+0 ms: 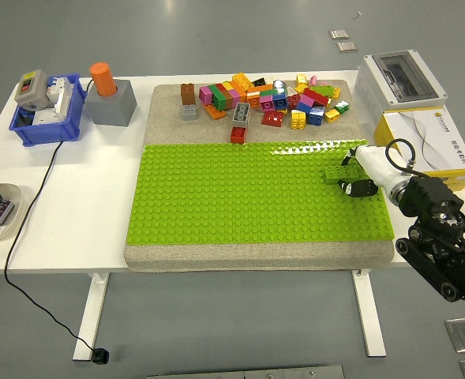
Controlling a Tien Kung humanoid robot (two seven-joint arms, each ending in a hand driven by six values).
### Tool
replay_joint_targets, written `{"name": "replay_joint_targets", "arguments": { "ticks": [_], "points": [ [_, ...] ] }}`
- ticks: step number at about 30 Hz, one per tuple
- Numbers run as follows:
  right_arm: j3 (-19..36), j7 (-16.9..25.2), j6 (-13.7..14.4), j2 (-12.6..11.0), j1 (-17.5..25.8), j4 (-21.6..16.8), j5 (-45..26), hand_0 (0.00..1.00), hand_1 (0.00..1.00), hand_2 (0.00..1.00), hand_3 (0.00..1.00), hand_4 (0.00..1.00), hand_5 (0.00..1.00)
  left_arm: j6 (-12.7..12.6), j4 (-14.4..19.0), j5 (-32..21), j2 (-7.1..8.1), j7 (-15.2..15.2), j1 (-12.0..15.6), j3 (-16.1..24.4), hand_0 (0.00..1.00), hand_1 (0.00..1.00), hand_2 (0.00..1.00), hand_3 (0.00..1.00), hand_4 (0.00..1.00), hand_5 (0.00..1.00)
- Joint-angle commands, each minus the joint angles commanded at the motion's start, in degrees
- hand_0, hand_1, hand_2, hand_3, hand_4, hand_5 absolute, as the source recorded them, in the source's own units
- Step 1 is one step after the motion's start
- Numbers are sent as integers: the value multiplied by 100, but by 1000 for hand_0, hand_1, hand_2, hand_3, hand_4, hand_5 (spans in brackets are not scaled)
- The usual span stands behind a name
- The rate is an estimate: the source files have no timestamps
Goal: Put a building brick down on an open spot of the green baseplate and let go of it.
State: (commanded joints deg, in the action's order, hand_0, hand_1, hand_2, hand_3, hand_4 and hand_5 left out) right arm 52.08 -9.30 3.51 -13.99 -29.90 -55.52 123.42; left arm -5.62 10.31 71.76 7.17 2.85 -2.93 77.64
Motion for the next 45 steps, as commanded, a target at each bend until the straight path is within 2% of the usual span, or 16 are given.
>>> {"name": "replay_joint_targets", "arguments": {
  "ticks": [10,18,21,24,27,30,38,45],
  "points": [
    [-52,29,45,-30,14,-27,-21,789,794,795,578,661,288,5,0,-3,0,10,-5,-13,658,611,599,711,688,195],
    [-314,37,187,-157,-67,-564,-151,786,798,806,577,670,294,11,0,8,6,8,8,7,658,610,598,711,687,192],
    [-573,47,301,-11,-200,-597,-201,783,798,807,579,654,315,14,0,12,12,5,1,3,658,610,598,711,687,188],
    [-859,77,438,241,-340,-457,-257,783,798,807,579,654,315,15,0,13,16,6,-17,-11,658,610,598,711,687,188],
    [-1187,143,592,572,-512,-115,-343,784,795,806,582,648,312,16,0,7,18,11,-45,-40,658,610,597,711,687,180],
    [-1424,168,666,797,-645,208,-411,784,795,806,582,648,312,16,0,-18,27,20,-62,-77,658,610,597,711,687,180],
    [-1604,204,702,1128,-871,574,-423,786,795,806,583,640,306,21,0,33,41,-18,-58,-32,657,610,596,710,689,170],
    [-1503,250,726,1272,-938,824,-415,785,794,805,585,638,305,28,0,9,40,-6,-78,-65,657,610,596,710,690,169]
  ]
}}
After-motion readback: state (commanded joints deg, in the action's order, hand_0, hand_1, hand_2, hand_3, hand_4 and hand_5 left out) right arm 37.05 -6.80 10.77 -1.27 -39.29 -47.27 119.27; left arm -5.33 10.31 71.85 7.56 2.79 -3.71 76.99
